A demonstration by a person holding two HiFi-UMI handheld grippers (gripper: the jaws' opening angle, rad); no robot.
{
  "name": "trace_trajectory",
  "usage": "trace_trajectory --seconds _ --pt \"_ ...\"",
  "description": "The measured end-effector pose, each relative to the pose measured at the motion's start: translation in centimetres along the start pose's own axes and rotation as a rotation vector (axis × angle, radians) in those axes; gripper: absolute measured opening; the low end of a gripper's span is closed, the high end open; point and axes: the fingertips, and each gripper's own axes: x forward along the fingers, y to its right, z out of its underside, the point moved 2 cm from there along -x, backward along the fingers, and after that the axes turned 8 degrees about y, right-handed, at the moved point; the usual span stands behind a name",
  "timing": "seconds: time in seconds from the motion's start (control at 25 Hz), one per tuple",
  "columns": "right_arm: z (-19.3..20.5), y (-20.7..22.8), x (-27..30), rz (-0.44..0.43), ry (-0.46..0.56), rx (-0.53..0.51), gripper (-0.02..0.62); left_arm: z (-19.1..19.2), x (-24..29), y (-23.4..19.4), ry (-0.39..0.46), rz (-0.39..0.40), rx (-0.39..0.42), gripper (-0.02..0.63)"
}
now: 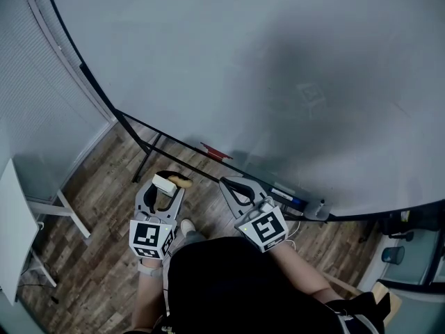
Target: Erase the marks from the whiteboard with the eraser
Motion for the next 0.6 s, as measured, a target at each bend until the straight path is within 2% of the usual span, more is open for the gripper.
trace_trajectory --seconds 0.6 --pt "0.43 -0.01 -0.68 0.028 -0.013 0.011 0.026 -0.01 0.05 0.21 0.009 0.023 0.004 0.265"
